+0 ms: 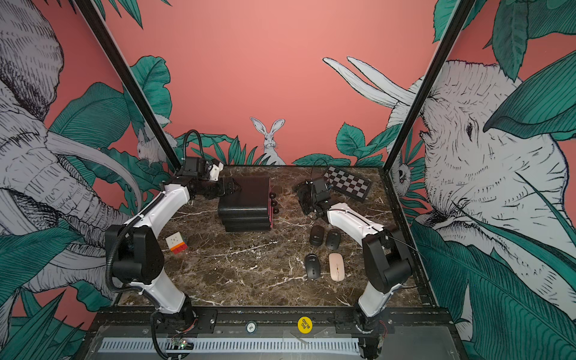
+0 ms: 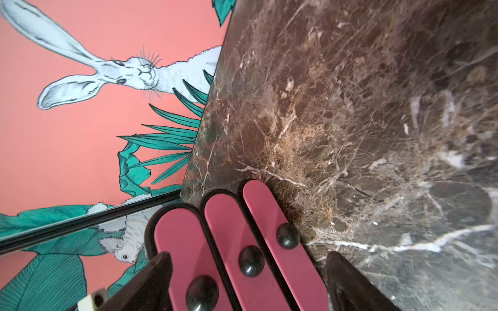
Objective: Take the mice out of the drawer
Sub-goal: Close the drawer of the storage box, then open the drawer in the storage box.
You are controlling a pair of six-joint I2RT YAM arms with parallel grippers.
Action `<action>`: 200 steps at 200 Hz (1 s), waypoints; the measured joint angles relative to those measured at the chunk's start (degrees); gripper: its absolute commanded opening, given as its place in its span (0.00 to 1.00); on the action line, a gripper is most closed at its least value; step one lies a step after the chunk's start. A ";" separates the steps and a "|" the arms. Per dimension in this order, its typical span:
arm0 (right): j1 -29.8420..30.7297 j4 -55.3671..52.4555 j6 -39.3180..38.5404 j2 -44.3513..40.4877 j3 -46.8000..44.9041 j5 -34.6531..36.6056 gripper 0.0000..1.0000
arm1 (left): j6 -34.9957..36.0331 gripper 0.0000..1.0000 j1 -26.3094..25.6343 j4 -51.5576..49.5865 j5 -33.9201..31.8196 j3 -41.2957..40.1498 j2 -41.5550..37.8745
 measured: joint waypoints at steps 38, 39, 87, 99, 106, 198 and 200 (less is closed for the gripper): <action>3.58 -5.38 -3.89 -5.01 -2.38 3.10 0.99 | -0.31 0.95 -0.28 -0.28 -3.39 2.10 -0.66; 3.67 -5.44 -3.91 -5.03 -2.38 3.19 0.99 | -0.33 0.95 -0.28 -0.28 -3.45 2.19 -0.68; 7.34 -12.04 -10.88 -7.72 0.96 8.17 0.99 | -3.21 0.95 -0.28 0.96 -4.98 6.12 -1.81; 7.65 -13.14 -12.61 -8.96 2.21 9.88 0.99 | -3.93 0.95 -0.28 1.46 -5.22 6.34 -1.84; 7.87 -13.33 -13.57 -9.94 2.73 10.88 0.99 | -4.35 0.95 -0.28 1.53 -5.46 6.34 -1.84; 7.58 2.78 -20.76 -16.65 -5.88 12.61 0.89 | -7.50 0.95 -1.27 1.86 -6.21 8.85 -1.25; 7.45 2.82 -20.76 -16.50 -5.86 12.59 0.91 | -7.48 0.95 -1.38 1.86 -6.19 8.98 -1.18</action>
